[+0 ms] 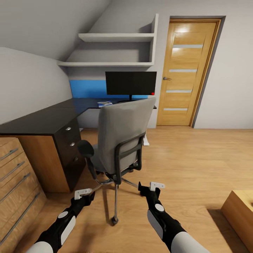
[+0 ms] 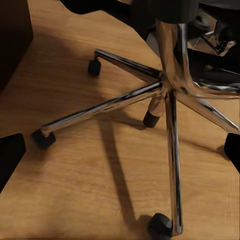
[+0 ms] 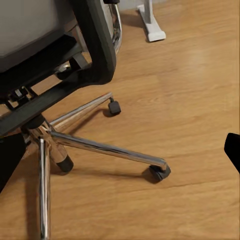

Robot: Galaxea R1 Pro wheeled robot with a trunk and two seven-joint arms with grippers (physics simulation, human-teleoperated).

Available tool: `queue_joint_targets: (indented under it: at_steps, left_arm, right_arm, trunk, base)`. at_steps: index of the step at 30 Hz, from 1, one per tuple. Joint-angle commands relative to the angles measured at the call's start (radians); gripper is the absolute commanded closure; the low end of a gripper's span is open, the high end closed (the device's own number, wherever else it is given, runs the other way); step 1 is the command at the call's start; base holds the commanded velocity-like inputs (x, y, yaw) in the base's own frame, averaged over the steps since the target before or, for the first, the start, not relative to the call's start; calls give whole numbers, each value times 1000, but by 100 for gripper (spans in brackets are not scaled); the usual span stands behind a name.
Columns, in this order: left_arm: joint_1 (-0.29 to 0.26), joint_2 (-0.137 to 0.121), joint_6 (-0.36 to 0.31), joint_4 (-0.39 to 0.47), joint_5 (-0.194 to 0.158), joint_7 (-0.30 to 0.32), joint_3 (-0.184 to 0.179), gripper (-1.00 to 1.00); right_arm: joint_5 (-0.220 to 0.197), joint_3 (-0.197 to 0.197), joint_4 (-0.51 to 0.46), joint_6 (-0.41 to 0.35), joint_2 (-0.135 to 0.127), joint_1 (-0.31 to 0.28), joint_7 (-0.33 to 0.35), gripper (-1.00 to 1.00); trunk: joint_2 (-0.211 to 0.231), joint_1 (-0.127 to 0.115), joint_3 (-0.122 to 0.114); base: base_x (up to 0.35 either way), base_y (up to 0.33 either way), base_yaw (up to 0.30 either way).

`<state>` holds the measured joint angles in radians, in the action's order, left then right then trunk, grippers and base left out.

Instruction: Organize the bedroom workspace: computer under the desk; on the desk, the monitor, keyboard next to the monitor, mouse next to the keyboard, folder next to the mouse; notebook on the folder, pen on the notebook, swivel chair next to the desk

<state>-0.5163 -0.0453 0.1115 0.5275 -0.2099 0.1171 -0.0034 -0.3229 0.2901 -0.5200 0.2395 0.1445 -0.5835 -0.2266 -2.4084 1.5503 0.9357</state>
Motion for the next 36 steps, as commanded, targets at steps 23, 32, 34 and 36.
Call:
queue_joint_targets:
  at_steps: [23,32,34,36]
  left_arm:
    - [-1,3,3,-6,-9,4,-1,-100]
    - [-1,2,4,-16,-10,3,0,-100]
    - [-1,2,4,-16,-10,3,0,-100]
    - [-1,2,4,-17,-11,3,0,-100]
  right_arm:
    - [-9,7,1,28,-2,-1,-9,-100]
    - [-10,7,3,55,-2,-1,-15,-100]
    - [-10,7,3,56,-2,-1,-16,-100]
    - [-10,7,3,56,-2,-1,-16,-100]
  trunk:
    - [0,0,14]
    - [0,0,14]
    - [0,0,14]
    - [0,0,14]
  base:
    - [35,-19,145]
    - [47,-29,4]
    - [6,-4,31]
    - [9,-2,69]
